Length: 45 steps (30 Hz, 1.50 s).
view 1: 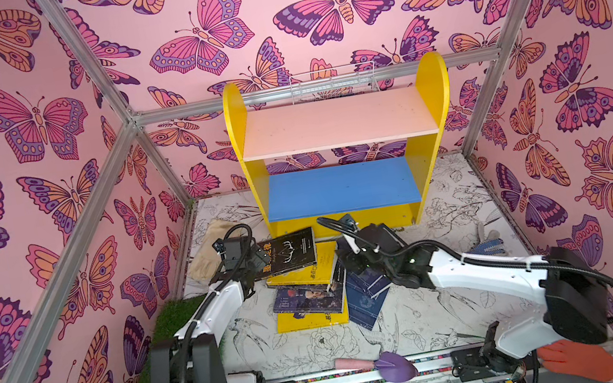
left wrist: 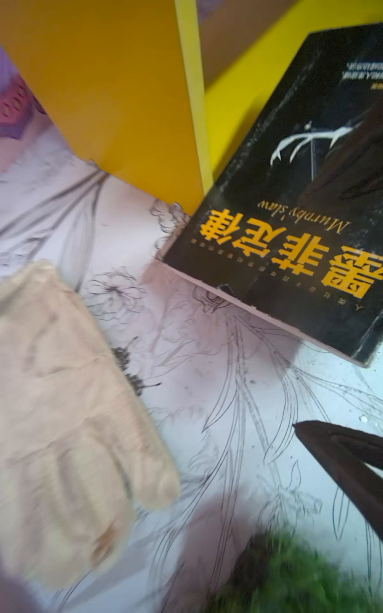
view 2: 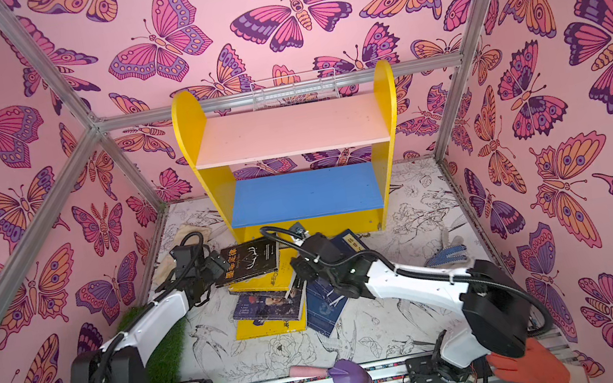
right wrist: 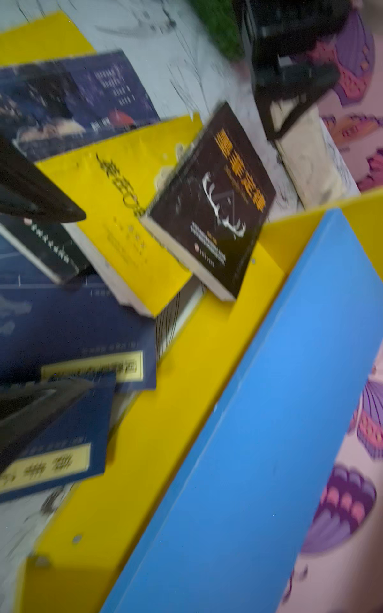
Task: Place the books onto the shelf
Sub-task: 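Reach both grippers to the black Murphy's law book and grasp its edges, then lift the black book with both grippers and raise it upright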
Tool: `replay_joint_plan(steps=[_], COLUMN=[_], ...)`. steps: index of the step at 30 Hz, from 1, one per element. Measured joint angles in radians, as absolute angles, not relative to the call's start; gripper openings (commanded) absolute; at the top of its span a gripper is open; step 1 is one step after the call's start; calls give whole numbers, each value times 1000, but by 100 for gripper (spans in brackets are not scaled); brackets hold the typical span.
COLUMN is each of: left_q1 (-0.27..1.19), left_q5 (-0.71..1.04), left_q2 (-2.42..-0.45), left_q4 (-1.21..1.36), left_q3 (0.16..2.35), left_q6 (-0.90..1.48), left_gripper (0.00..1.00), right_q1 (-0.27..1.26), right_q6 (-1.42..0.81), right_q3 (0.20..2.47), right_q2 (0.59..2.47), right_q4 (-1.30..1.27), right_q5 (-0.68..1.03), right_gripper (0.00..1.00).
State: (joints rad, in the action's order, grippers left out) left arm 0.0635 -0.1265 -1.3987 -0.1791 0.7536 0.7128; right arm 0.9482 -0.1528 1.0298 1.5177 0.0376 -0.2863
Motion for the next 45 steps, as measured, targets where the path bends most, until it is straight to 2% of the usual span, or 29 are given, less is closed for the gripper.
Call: replay_joint_plan(steps=[5, 12, 22, 30, 40, 42, 45], left_q1=[3, -47, -73, -74, -94, -94, -93], left_q5=[29, 219, 307, 342, 364, 358, 351], left_q2=[-1450, -1493, -1536, -1555, -1501, -1475, -1430], left_q4=[-170, -28, 121, 181, 247, 258, 255], left_q3=[746, 678, 637, 614, 583, 575, 548], left_q6=[755, 833, 904, 937, 997, 1000, 1004], left_gripper=[98, 95, 83, 60, 7, 0, 0], right_q1=[947, 923, 865, 815, 810, 805, 804], right_q6=[-121, -121, -183, -233, -259, -268, -270], right_q3=[1135, 1341, 1536, 1588, 1576, 1556, 1513], right_q2=[1646, 1805, 1948, 2056, 2087, 2083, 2064], right_q4=[121, 256, 309, 314, 287, 259, 212], right_q5=[-175, -56, 65, 142, 213, 225, 235], right_gripper=[76, 75, 73, 68, 61, 61, 61])
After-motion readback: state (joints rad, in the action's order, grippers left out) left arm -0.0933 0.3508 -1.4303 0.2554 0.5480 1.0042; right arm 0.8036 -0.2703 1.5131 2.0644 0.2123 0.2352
